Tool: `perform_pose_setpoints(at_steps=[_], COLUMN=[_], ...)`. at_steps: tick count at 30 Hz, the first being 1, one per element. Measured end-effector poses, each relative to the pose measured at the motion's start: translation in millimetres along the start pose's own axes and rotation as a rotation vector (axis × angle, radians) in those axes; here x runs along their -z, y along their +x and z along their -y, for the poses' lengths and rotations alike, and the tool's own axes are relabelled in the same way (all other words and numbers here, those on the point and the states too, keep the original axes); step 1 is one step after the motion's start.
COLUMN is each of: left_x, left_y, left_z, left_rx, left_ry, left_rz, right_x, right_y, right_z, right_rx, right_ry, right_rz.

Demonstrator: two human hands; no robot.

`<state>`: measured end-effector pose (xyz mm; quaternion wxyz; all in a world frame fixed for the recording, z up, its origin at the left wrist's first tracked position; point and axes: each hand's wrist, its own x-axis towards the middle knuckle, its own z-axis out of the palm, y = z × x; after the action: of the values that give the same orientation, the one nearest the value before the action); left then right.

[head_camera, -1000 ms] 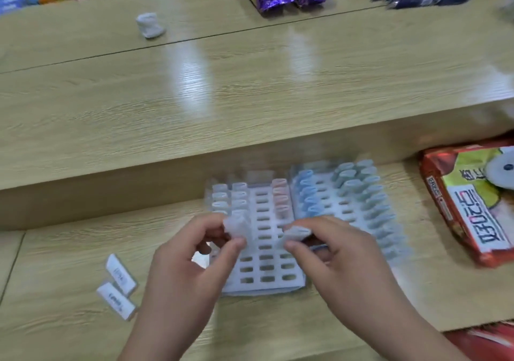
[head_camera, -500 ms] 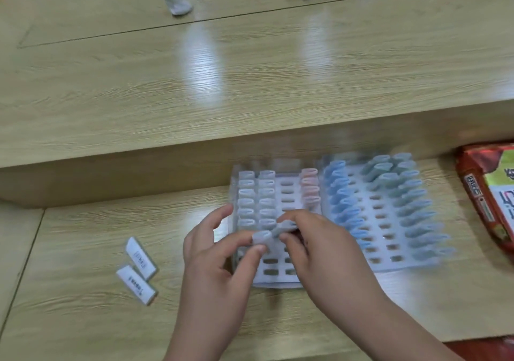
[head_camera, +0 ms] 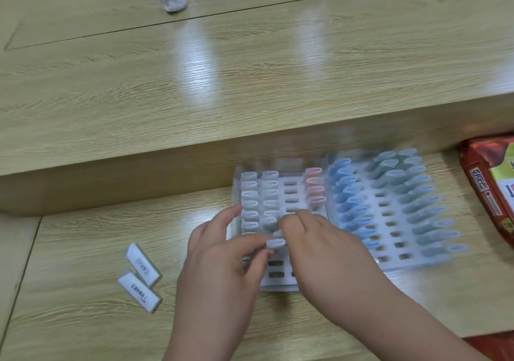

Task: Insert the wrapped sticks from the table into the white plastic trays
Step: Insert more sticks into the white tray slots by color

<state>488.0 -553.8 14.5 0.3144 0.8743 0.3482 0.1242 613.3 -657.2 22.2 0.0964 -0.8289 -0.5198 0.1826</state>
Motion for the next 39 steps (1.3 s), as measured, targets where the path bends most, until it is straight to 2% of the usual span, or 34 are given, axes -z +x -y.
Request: perform_pose_setpoints(at_steps=[4, 7, 9, 12, 16, 23, 27, 29, 32, 35, 39], left_x=[0.4, -0.7, 0.3, 3.5, -1.8, -16.2, -10.3, -3.1, 12.3, 28.8, 45.6], left_y=[4.8, 3.6, -0.3, -2.8, -6.4, -10.8, -14.8, -18.5, -25.1, -32.5, -42.8], left_z=[-9.3, -8.4, -3.9, -2.1, 2.5, 4.0, 8.5, 16.1, 38.8, 70.8, 114.1], left_rx=[0.004, -0.017, -0.026, -0.049, 0.043, 0.181, 0.163, 0.171, 0.218, 0.274, 0.342], left_ry=[0.244, 0.284, 0.243, 0.100, -0.073, -0.358, -0.458, -0.468, -0.473, -0.463, -0.382], left_rz=[0.068, 0.081, 0.088, 0.047, -0.008, -0.145, -0.164, -0.165, -0.193, -0.255, -0.330], right_x=[-3.4, -8.7, -12.1, -18.2, -26.8, -34.4, -32.3, -29.5, -25.8, -29.5, -29.3], right_y=[-4.8, -6.1, -5.3, -3.1, 4.0, 7.3, 2.6, -0.6, -4.0, -0.5, 17.2], right_z=[-15.2, -14.0, -12.2, -8.7, -0.3, 2.5, 2.6, 7.6, 28.6, 65.0, 111.8], right_rx=[-0.052, -0.148, -0.188, -0.225, -0.366, -0.434, -0.393, -0.365, -0.316, -0.183, -0.004], right_ry=[0.343, 0.642, 0.755, 0.794, 0.896, 0.912, 0.938, 0.907, 0.809, 0.727, 0.393], right_rz=[0.039, 0.011, -0.034, -0.085, -0.141, -0.230, -0.269, -0.358, -0.491, -0.463, -0.440])
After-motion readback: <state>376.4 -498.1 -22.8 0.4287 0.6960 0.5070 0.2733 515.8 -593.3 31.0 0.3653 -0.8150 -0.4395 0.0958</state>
